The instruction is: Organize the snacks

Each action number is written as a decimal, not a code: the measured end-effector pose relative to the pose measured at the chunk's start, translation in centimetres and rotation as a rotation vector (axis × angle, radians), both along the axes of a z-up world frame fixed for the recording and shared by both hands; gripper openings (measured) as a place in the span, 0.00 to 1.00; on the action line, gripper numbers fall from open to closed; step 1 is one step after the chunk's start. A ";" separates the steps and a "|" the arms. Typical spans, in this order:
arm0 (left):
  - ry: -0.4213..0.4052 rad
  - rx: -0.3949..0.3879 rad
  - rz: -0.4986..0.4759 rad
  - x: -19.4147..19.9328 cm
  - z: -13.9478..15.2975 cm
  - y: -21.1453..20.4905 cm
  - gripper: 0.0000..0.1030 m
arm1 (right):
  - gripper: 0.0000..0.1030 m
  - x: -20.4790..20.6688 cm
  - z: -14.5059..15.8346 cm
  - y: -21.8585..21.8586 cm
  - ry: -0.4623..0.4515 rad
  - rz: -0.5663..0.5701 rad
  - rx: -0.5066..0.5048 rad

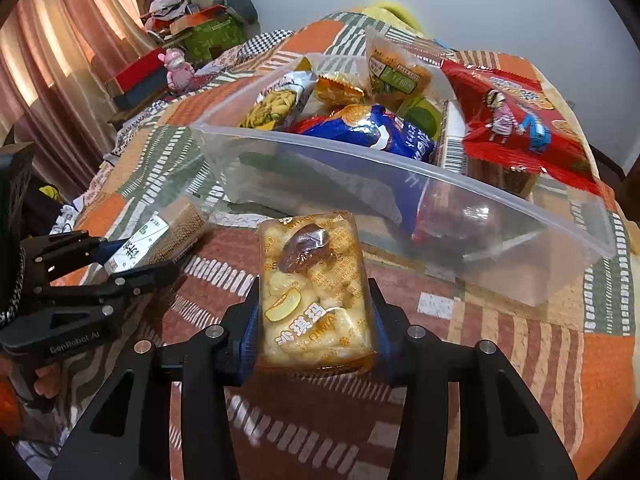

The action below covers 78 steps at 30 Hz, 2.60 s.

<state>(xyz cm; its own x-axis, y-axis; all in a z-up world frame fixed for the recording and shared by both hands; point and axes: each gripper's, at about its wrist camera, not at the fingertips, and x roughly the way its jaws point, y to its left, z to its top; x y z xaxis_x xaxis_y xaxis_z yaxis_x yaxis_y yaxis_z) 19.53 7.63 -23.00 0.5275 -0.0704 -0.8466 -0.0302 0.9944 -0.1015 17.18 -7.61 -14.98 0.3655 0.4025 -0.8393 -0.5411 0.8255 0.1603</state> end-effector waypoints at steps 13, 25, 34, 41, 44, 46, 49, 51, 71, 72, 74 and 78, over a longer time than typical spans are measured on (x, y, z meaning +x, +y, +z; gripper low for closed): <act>-0.170 -0.006 0.006 0.4 7.6 0.0 0.37 | 0.42 -0.1 4.6 -2.0 -0.125 -0.053 0.088; -0.240 -0.011 -0.042 6.9 9.8 -2.1 0.37 | 0.42 4.5 5.9 -2.5 -0.166 -0.121 0.119; -0.184 -0.031 -0.025 12.4 7.4 -2.4 0.37 | 0.42 6.6 4.3 -0.9 -0.134 -0.090 0.096; -0.160 -0.033 -0.023 13.9 6.2 -2.3 0.39 | 0.42 7.5 3.3 -0.9 -0.106 -0.081 0.099; -0.173 -0.025 -0.016 13.8 6.4 -2.2 0.39 | 0.44 7.6 3.6 -1.3 -0.112 -0.104 0.105; -0.171 -0.027 -0.011 13.7 6.5 -2.0 0.40 | 0.46 7.4 4.1 -1.7 -0.109 -0.115 0.114; -0.178 -0.048 -0.007 12.9 7.3 -1.6 0.40 | 0.47 6.8 5.1 -2.1 -0.126 -0.117 0.121; -0.195 -0.049 -0.007 12.1 8.0 -1.5 0.40 | 0.47 6.4 5.9 -2.5 -0.140 -0.118 0.128; -0.639 -0.022 -0.039 -6.1 24.0 -5.0 0.55 | 0.52 -6.2 20.9 -8.9 -0.489 -0.172 0.271; -0.664 -0.019 -0.038 -7.1 24.6 -5.3 0.56 | 0.54 -7.1 21.5 -9.1 -0.512 -0.176 0.274; -0.695 -0.014 -0.037 -8.6 25.2 -5.6 0.58 | 0.57 -8.2 22.0 -9.3 -0.537 -0.179 0.285; -0.747 -0.005 -0.027 -11.1 25.9 -6.2 0.69 | 0.67 -9.8 22.6 -9.3 -0.575 -0.187 0.297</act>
<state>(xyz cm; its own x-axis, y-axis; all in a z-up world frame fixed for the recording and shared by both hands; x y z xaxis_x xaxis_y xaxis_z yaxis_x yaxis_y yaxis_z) 8.45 1.41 2.88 0.9600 -0.0948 -0.2633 0.0734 0.9932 -0.0901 7.40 -16.92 7.59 0.8075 0.4722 -0.3536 -0.4600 0.8793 0.1238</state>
